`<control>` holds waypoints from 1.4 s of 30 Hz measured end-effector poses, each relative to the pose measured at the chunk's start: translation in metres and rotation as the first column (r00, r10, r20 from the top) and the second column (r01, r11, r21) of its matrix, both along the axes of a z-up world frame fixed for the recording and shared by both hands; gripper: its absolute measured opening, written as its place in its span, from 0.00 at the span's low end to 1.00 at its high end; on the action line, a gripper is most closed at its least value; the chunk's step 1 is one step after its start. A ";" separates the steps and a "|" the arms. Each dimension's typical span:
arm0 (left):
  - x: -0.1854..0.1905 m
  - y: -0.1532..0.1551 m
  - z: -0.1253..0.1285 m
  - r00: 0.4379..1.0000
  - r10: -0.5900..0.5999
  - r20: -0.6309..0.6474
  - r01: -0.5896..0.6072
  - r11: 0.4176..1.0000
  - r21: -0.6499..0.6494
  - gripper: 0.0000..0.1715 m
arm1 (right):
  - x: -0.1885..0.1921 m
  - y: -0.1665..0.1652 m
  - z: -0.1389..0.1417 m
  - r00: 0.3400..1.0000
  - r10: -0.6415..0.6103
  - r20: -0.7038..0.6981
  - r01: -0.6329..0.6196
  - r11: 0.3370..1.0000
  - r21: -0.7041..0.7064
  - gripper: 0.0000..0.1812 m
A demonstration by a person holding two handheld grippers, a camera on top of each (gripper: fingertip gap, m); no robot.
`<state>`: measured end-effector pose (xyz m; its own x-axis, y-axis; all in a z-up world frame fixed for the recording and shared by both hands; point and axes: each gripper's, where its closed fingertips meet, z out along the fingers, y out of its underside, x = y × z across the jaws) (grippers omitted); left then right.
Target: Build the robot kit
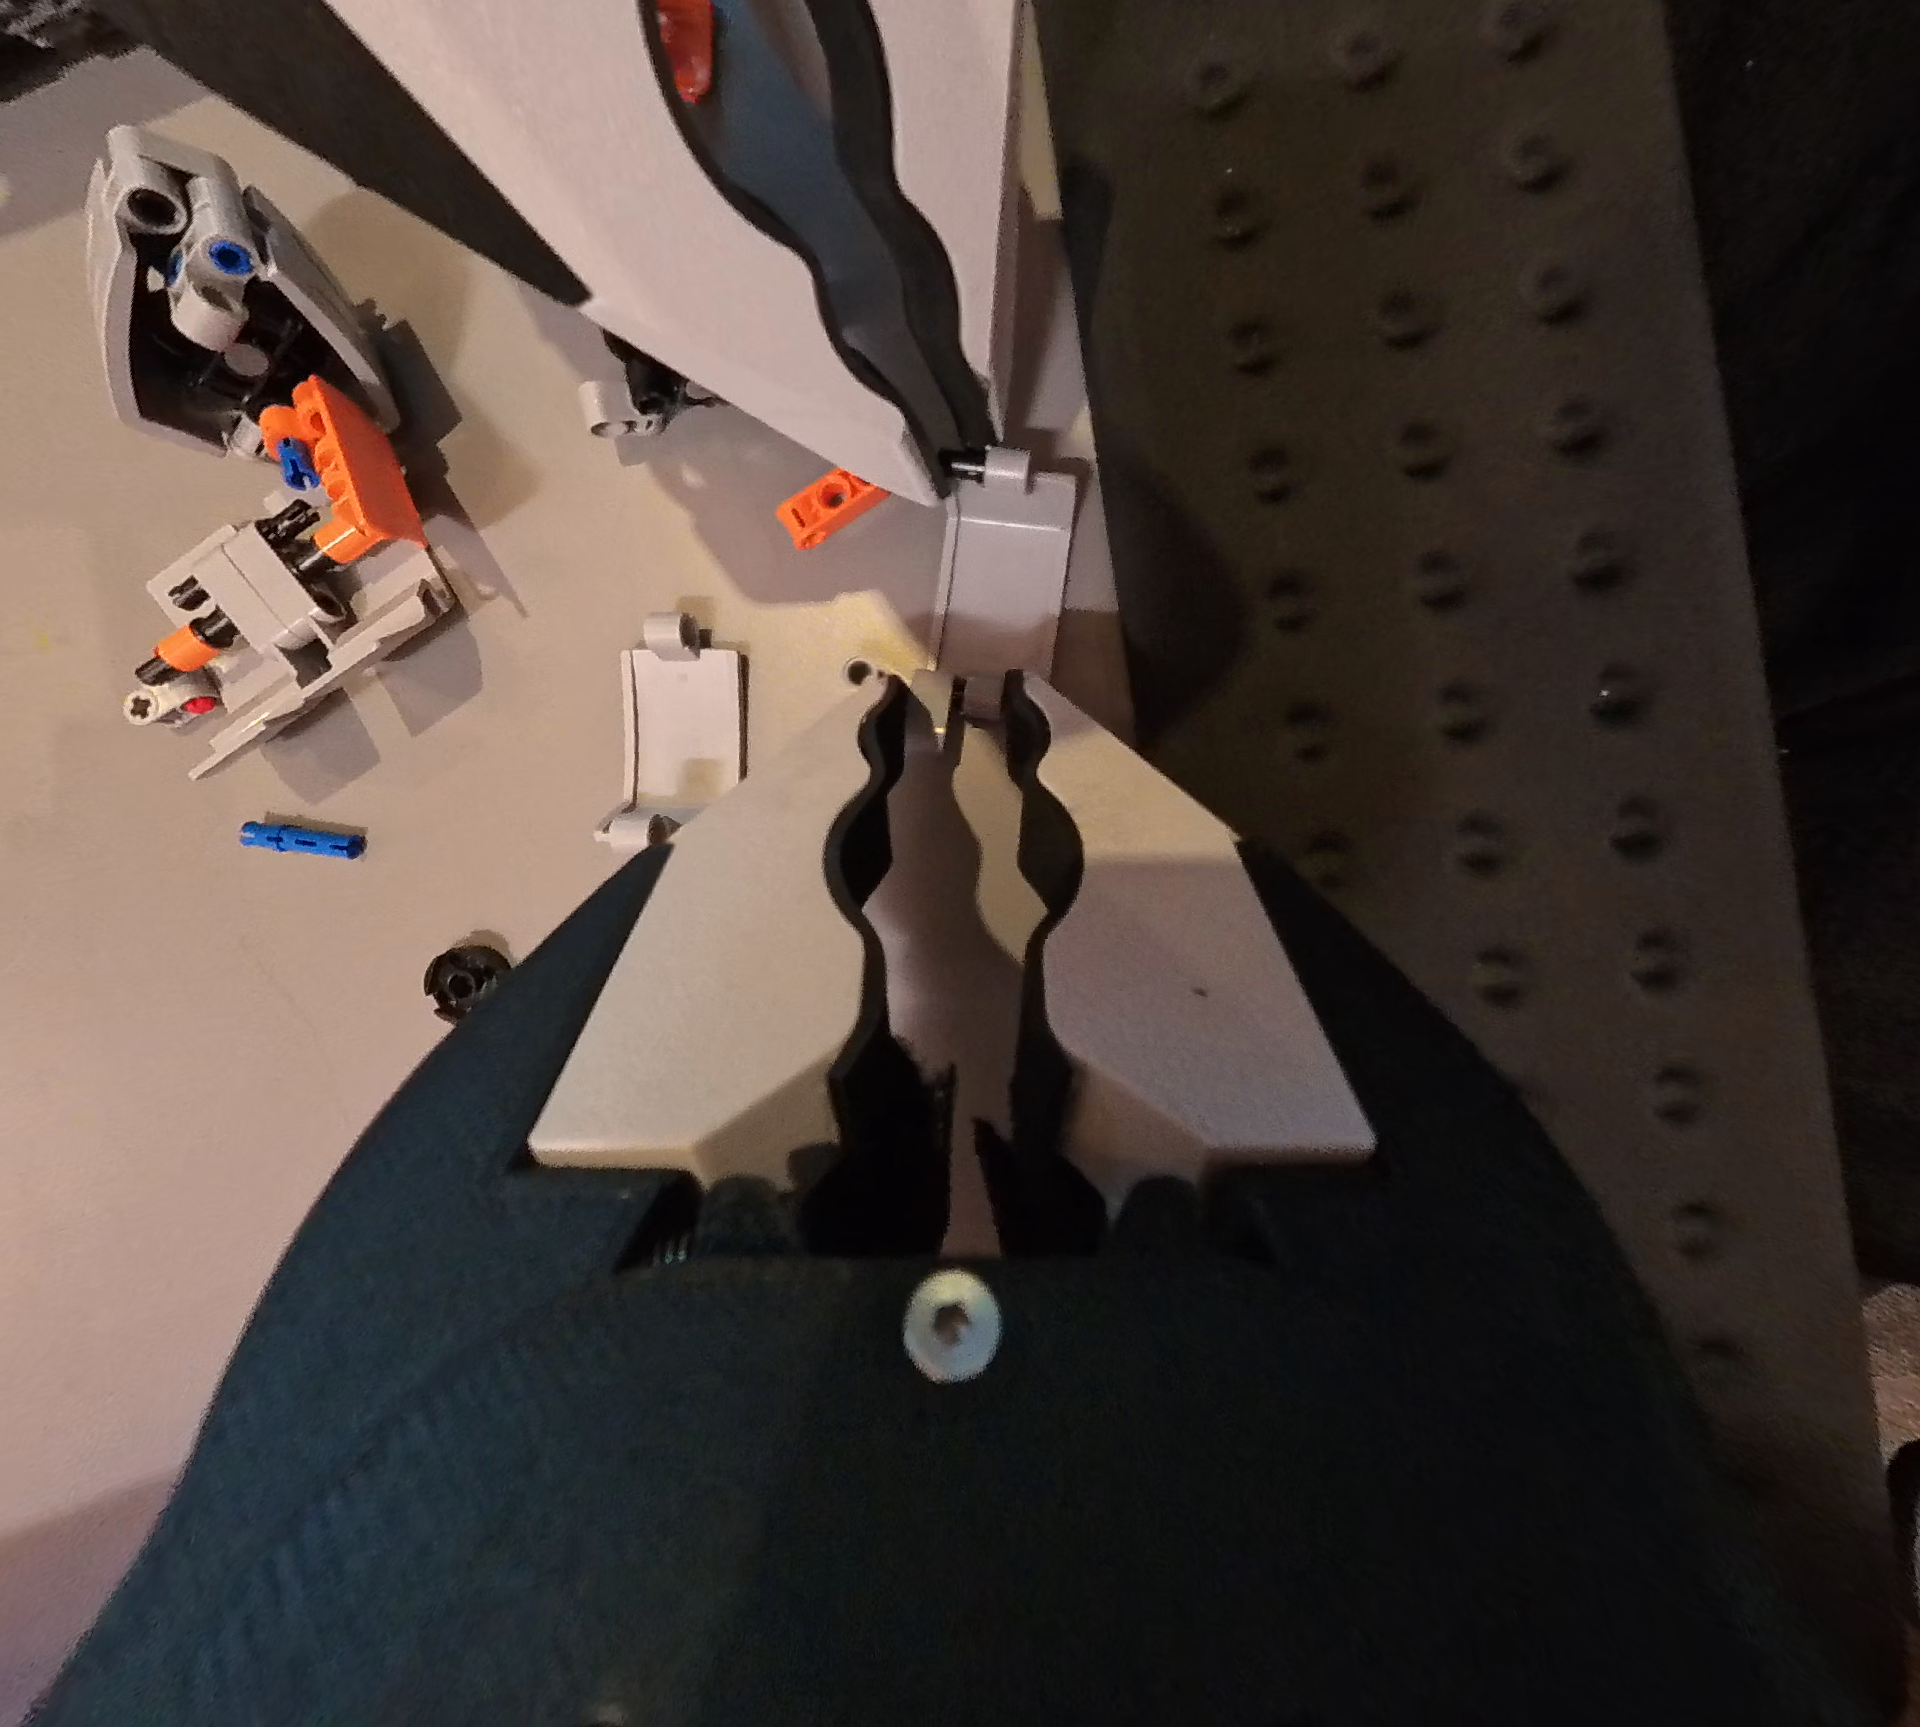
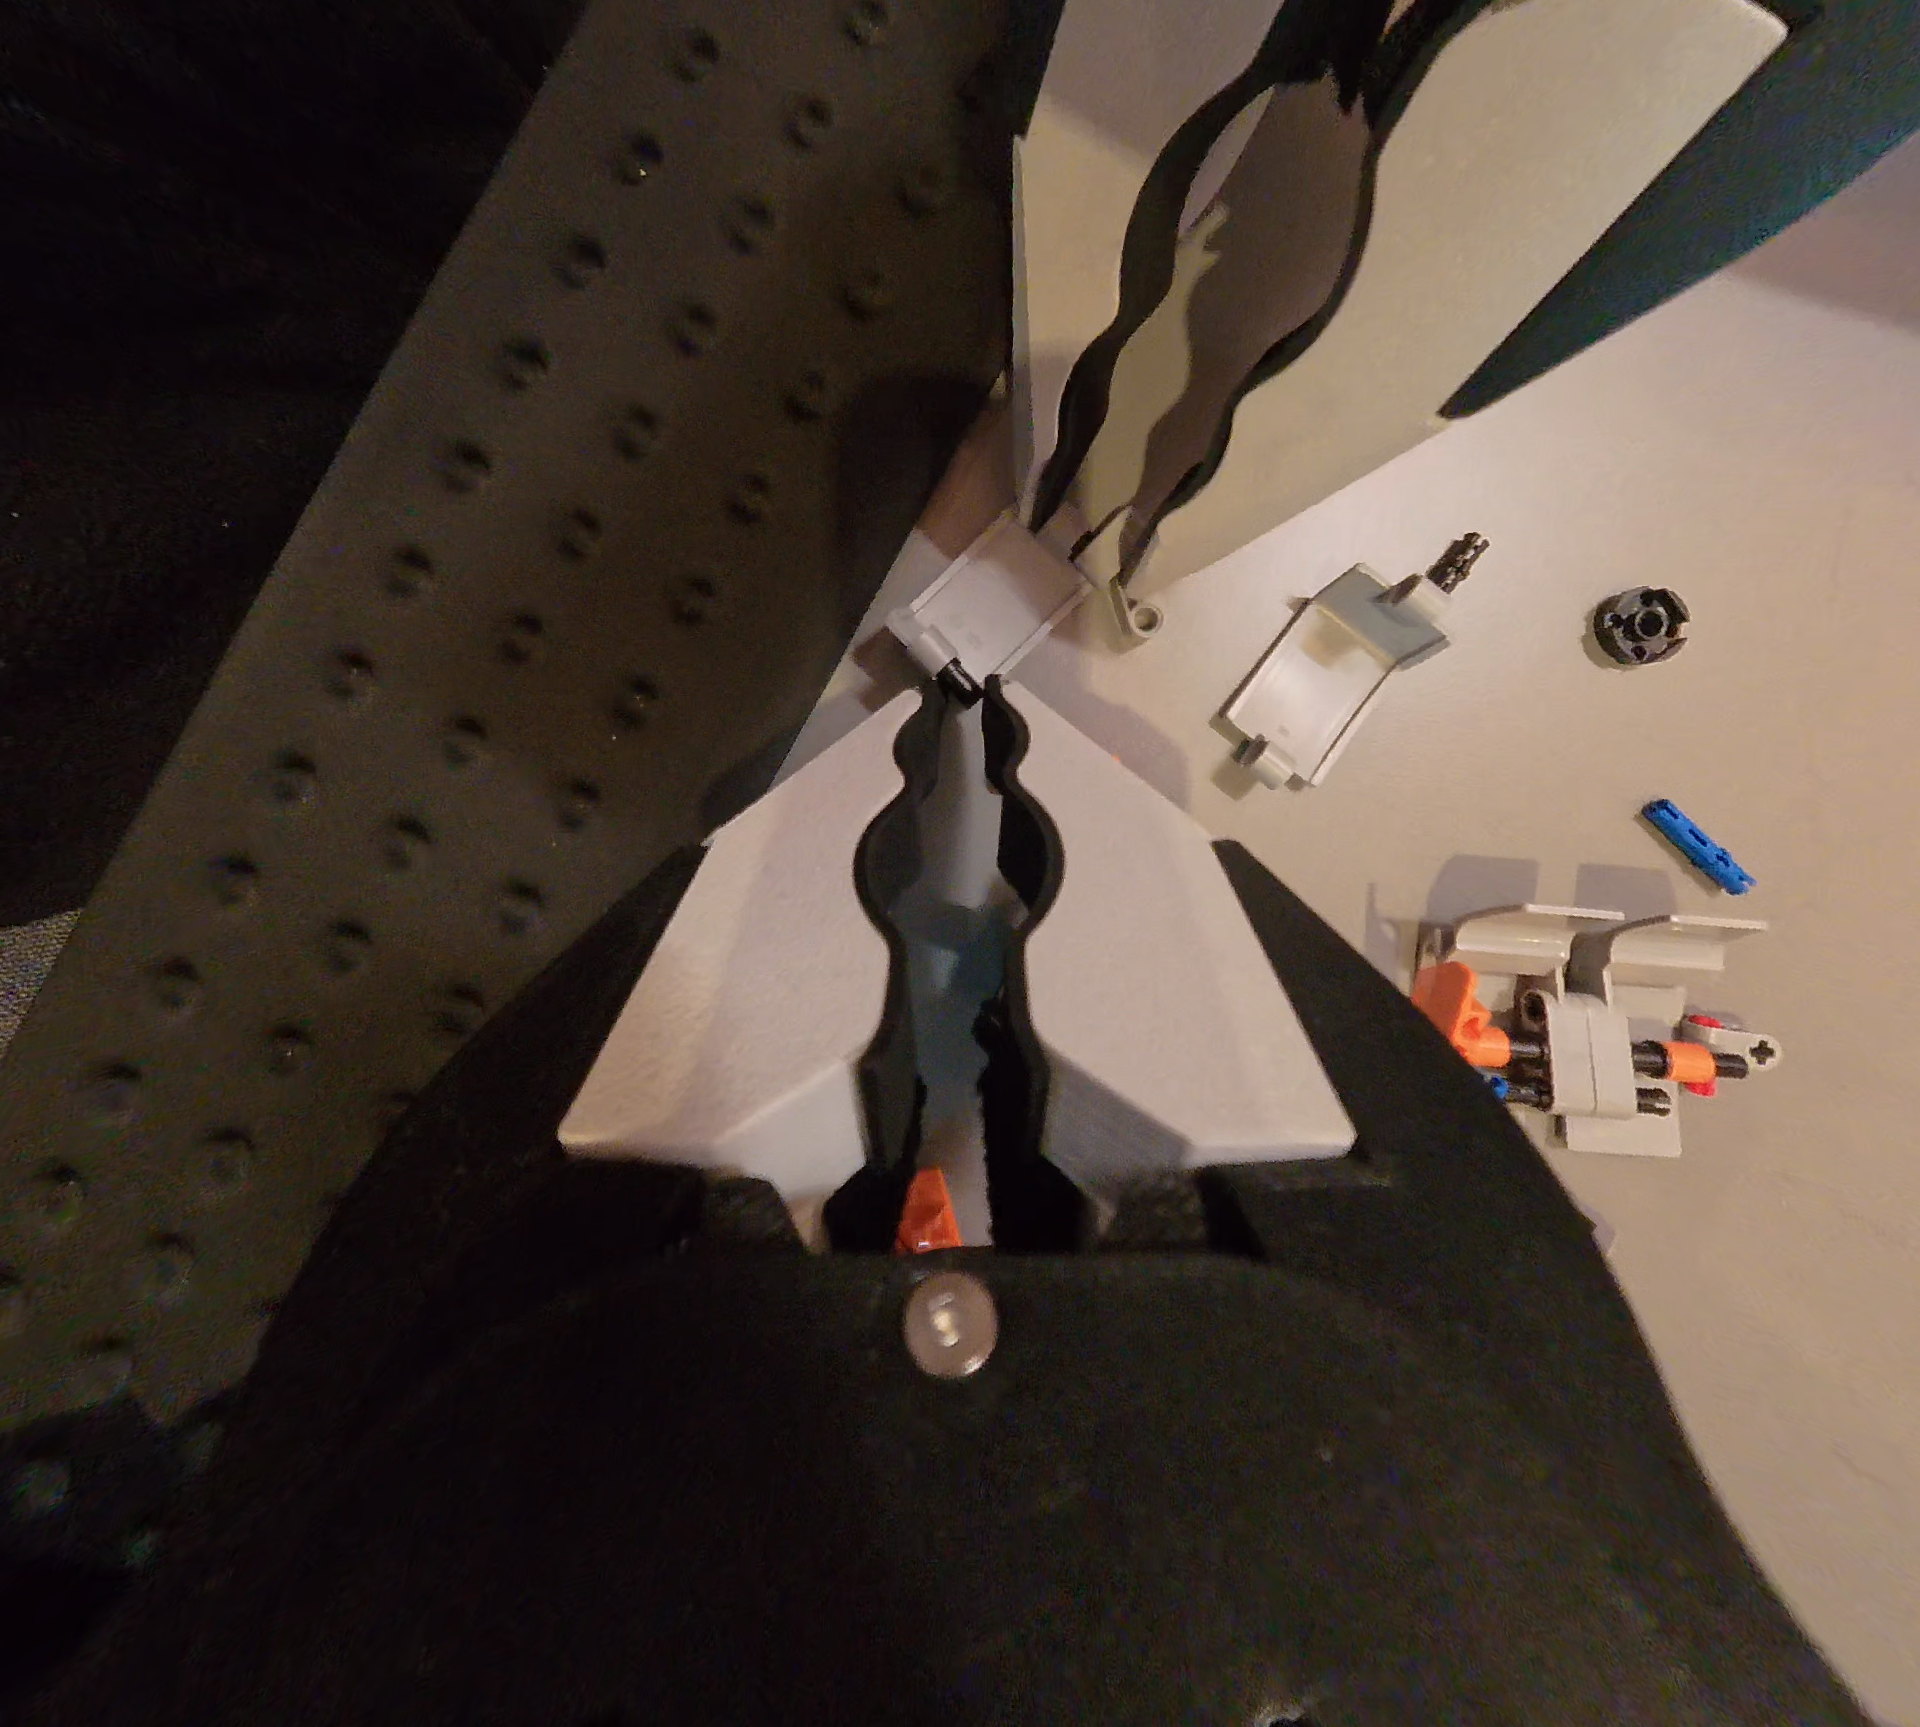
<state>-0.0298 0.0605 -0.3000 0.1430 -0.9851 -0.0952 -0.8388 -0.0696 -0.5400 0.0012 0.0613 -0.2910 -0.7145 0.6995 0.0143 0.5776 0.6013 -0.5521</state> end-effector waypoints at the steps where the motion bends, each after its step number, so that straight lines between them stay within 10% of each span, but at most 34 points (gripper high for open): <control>1: 0.000 0.000 0.000 1.000 -0.011 -0.002 0.011 1.000 0.008 0.10 | 0.000 0.000 0.000 1.000 -0.001 -0.001 0.001 1.000 0.001 0.03; 42: -0.038 -0.011 0.010 0.998 0.015 -0.061 -0.006 0.990 0.143 0.14 | -0.064 0.008 0.006 0.989 -0.133 -0.061 0.135 0.990 0.032 0.10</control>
